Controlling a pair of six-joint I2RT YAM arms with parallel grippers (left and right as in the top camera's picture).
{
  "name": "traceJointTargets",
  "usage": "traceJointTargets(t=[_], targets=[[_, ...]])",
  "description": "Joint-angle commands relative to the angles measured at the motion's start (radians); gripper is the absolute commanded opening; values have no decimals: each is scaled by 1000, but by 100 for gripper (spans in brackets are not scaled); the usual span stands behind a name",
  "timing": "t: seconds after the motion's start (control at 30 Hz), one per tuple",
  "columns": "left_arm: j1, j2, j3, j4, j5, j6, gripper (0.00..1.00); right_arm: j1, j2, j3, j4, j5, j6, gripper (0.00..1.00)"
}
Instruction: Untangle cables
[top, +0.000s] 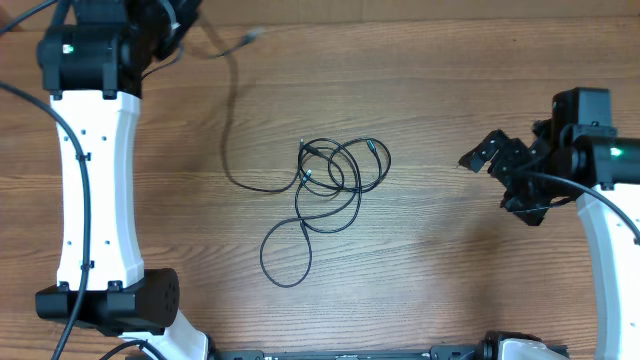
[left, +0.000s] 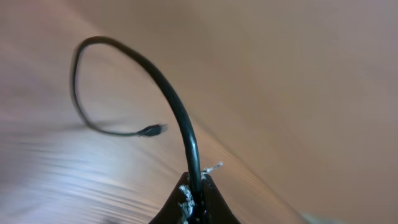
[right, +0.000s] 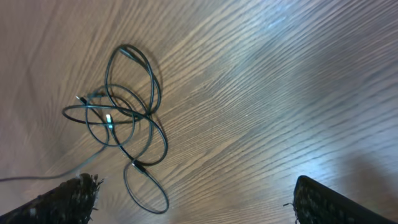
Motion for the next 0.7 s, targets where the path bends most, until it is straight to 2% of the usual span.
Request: traceJointTargets(t=[0.0, 0.07, 0.27, 0.57, 0.67], targets=[[43, 1, 8, -84, -434, 70, 4, 3, -1, -71, 47, -59, -8, 100], [71, 6, 2, -127, -489, 70, 4, 3, -1, -107, 68, -59, -8, 100], [145, 44, -47, -207, -489, 70, 4, 3, -1, -193, 102, -59, -8, 100], [209, 158, -147, -225, -478, 71, 7, 3, -1, -263, 105, -77, -5, 100], [225, 209, -147, -225, -441, 118, 19, 3, -1, -275, 109, -77, -5, 100]])
